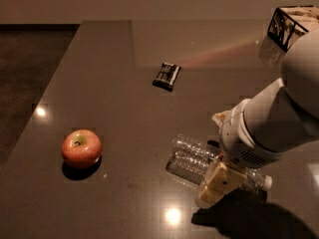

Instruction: Move water bottle near apple

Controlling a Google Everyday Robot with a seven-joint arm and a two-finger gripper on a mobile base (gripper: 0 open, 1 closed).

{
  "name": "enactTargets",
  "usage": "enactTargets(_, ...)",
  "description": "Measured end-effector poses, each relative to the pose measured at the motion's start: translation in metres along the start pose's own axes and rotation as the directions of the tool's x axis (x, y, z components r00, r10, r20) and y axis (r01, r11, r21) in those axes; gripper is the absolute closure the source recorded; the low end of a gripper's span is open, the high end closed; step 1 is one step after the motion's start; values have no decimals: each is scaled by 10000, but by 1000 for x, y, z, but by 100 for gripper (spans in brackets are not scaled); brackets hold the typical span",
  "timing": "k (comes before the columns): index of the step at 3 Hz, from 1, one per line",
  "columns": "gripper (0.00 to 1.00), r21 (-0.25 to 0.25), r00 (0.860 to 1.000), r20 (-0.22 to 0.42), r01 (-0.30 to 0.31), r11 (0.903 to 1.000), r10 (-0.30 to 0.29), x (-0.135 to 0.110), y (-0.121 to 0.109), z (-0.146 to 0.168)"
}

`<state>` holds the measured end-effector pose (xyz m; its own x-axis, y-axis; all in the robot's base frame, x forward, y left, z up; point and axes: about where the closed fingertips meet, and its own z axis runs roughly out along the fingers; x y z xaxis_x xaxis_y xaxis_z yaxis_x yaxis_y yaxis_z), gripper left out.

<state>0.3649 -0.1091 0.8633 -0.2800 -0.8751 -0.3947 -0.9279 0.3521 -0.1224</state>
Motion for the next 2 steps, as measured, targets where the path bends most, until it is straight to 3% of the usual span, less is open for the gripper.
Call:
enactTargets(1, 17, -164, 9992, -124, -393, 9991, 391, 6, -10, 10)
enactTargets(2, 41, -382, 9978, -294, -601, 9975, 590, 6, -14, 11)
